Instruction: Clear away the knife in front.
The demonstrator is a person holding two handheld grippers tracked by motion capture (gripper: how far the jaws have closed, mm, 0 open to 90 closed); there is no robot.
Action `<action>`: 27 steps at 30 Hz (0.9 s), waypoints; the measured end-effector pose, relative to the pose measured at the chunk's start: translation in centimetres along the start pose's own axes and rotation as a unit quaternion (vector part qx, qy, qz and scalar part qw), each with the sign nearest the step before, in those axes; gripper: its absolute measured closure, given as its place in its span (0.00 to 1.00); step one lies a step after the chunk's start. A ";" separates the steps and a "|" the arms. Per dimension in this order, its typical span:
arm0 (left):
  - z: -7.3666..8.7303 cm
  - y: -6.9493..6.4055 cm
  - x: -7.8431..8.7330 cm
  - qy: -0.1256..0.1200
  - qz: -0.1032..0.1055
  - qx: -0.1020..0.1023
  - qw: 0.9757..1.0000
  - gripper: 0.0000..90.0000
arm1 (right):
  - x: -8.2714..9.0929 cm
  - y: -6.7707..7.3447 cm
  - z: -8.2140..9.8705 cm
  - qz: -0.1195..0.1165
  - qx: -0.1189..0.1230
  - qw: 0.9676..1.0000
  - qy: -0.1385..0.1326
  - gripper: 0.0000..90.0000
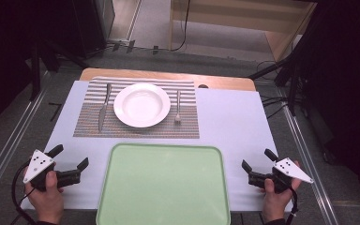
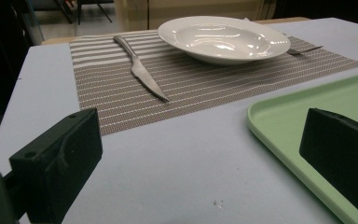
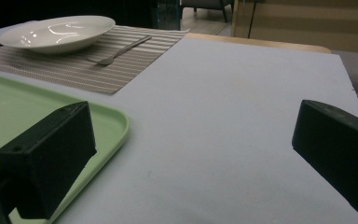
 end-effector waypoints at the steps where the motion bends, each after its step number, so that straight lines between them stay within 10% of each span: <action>1: 0.0 0.0 0.0 -0.001 -0.001 0.000 1.000 0.00 | 0.0 0.0 0.0 0.002 0.000 1.000 -0.001 0.00; 17: -1.3 -1.8 -0.5 -0.010 -0.031 -0.020 0.999 0.00 | -0.3 0.4 0.0 -0.004 0.013 1.000 0.000 0.00; 27: -3.0 -2.4 -1.3 -0.002 -0.009 -0.012 1.000 0.00 | -0.5 0.5 0.0 -0.009 0.015 1.000 0.002 0.00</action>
Point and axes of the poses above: each handheld gripper's, and its own axes: x roughly backward along the jaws, z roughly out of its underside, y roughly to its left, the point moved 3 cm from there along -x, roughly forward along the jaws, and after that the axes turned 7 degrees about x, right-handed, at the moved point
